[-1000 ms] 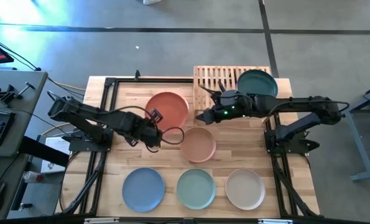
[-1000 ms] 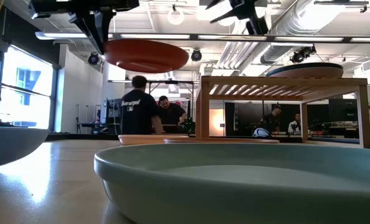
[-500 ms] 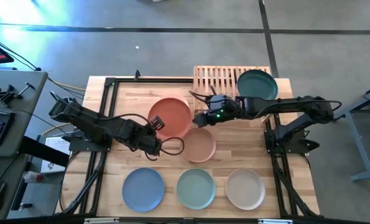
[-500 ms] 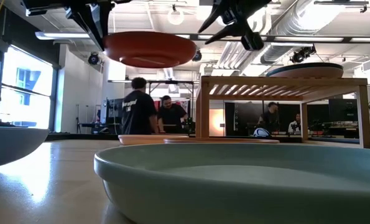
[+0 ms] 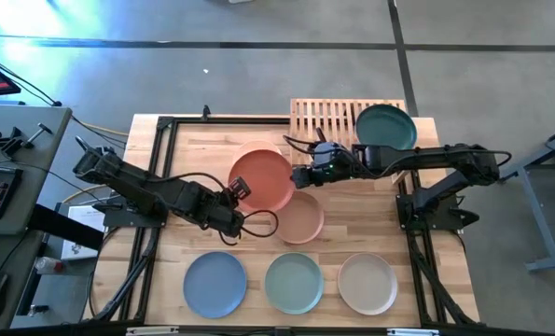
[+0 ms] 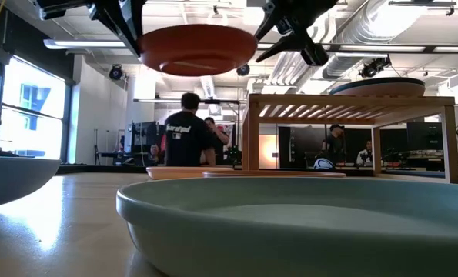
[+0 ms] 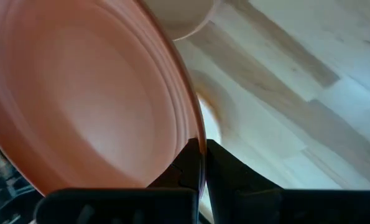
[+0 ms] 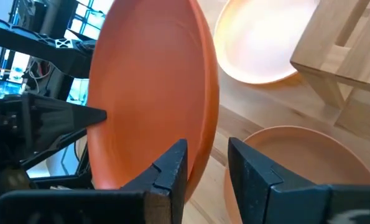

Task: Place and stack plates onto a shelf
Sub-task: Stack the orange plate on top of the green plate on the shelf

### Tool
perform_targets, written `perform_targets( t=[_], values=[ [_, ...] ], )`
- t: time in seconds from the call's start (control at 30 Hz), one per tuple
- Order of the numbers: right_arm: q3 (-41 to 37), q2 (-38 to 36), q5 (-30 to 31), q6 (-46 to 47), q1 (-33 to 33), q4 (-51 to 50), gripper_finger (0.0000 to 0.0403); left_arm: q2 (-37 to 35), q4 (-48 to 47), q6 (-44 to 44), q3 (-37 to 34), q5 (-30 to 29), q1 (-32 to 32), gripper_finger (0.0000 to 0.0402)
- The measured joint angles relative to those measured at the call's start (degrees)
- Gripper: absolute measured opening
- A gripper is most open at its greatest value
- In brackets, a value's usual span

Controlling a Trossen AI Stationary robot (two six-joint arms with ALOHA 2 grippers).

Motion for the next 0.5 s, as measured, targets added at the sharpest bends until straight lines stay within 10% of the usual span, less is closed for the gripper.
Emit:
perform_targets(
  t=[0.5],
  values=[
    [-0.02,0.0,1.43,0.26,0.0,-0.63,0.0011,0.0,1.1,3.41,0.0,-1.76,0.02,0.0003]
  ],
)
